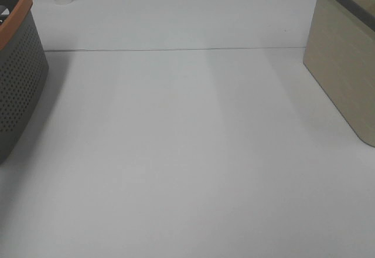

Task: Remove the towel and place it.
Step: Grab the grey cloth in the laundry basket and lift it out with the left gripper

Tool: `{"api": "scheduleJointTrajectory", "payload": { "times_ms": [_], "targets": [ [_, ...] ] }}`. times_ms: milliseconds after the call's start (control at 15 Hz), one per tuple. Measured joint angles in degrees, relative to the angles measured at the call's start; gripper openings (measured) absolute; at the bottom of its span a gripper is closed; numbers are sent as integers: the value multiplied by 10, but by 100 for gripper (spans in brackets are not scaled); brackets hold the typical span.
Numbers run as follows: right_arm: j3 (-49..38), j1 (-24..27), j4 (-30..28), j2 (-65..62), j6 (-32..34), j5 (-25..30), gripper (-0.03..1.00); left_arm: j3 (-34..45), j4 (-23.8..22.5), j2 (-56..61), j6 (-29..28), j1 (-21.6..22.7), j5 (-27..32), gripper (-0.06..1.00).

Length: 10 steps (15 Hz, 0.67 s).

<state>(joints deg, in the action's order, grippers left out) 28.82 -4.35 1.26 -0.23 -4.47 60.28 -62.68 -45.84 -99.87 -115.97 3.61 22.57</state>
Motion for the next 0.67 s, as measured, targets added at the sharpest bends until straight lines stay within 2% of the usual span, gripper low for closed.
{"api": "scheduleJointTrajectory", "payload": {
  "times_ms": [400, 533, 667],
  "targets": [
    [0, 0, 0, 0, 0, 0, 70, 0, -14, 18, -1, 0, -47, 0],
    [0, 0, 0, 0, 0, 0, 70, -7, -45, 43, -1, 0, -55, 0],
    [0, 0, 0, 0, 0, 0, 70, -43, -115, 70, -1, 0, -88, 0]
  ]
}}
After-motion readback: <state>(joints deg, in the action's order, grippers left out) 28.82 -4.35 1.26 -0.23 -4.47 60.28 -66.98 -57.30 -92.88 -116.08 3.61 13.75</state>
